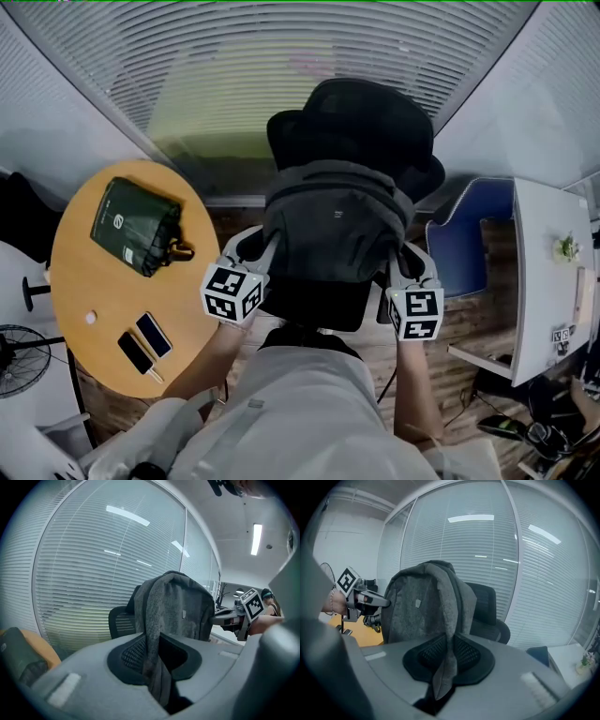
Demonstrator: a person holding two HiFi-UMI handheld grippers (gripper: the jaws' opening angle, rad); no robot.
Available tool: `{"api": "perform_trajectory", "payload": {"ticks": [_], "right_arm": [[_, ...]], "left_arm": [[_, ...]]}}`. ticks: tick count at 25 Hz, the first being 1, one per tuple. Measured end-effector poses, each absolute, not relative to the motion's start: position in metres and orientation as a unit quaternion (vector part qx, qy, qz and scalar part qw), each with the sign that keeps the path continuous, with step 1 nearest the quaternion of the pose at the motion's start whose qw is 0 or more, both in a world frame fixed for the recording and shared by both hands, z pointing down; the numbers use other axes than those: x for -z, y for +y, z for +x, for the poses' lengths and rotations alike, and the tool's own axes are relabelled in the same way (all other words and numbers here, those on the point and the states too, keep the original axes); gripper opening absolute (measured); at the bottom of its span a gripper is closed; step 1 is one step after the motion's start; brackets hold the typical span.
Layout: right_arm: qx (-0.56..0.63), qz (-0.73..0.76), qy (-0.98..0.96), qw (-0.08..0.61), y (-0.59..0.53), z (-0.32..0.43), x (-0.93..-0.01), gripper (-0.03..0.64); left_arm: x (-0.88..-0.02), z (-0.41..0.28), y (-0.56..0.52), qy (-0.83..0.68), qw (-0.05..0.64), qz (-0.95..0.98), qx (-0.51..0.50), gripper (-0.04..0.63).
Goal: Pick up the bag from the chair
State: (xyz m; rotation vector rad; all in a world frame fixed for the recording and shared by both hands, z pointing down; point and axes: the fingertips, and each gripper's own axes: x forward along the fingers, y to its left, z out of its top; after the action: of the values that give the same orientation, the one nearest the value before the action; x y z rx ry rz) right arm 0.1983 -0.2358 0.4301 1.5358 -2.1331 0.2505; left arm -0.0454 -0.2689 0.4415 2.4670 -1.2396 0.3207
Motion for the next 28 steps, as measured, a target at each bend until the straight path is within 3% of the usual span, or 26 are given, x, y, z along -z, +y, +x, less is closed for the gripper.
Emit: {"api": "perform_trajectory", "payload": {"ticks": [28], "right_arm": [[-0.052, 0.557, -0.799, 0.219, -0.212, 0.182, -0.340, 0.044]], "left_arm": [[-0.355, -0.057, -0.248, -0.445, 0.154, 0.880, -0.058, 0.066]]}}
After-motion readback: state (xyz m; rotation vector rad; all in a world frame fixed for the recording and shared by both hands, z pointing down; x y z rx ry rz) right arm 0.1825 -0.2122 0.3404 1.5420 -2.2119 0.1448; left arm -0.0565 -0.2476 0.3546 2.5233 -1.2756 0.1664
